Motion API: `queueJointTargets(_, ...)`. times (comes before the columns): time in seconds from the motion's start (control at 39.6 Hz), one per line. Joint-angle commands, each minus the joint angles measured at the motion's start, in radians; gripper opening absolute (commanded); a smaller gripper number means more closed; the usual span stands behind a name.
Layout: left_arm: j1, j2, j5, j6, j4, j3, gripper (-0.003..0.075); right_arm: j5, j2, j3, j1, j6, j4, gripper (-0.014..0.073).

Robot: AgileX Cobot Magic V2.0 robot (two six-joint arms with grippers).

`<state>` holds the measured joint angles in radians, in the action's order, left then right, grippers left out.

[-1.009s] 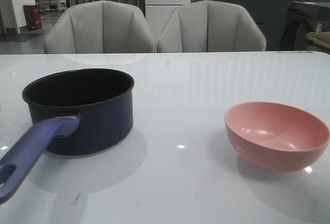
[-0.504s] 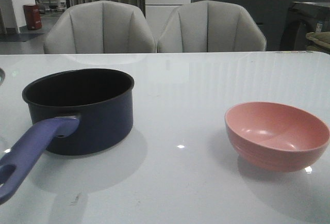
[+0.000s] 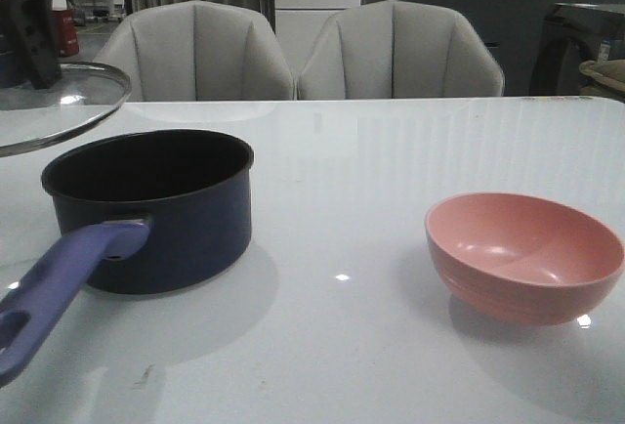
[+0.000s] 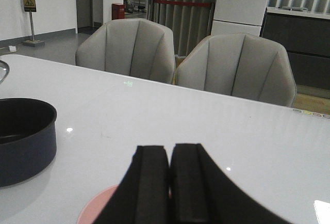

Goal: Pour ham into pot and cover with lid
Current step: 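Carry the glass lid over the saucepan with the left gripper, then lower the lid onto the saucepan rim with the left gripper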

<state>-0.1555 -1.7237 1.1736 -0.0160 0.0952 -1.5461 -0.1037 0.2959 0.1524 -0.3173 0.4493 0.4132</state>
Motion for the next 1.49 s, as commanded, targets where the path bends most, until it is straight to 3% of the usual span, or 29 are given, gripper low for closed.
queueJointTargets(0.0,-0.037,0.025,0.011,0.003,0.013,-0.064,0.0115,-0.076,0.006,0.027,0.001,0.007,-0.003,0.0153)
queueJointTargets(0.55,-0.216,-0.118,0.056,0.003,0.001,-0.196,0.0115,-0.076,0.006,0.027,0.001,0.007,-0.003,0.0153)
queueJointTargets(1.46,-0.222,-0.193,0.112,0.003,-0.018,-0.223,0.0117,-0.076,0.006,0.027,0.001,0.007,-0.003,0.0153)
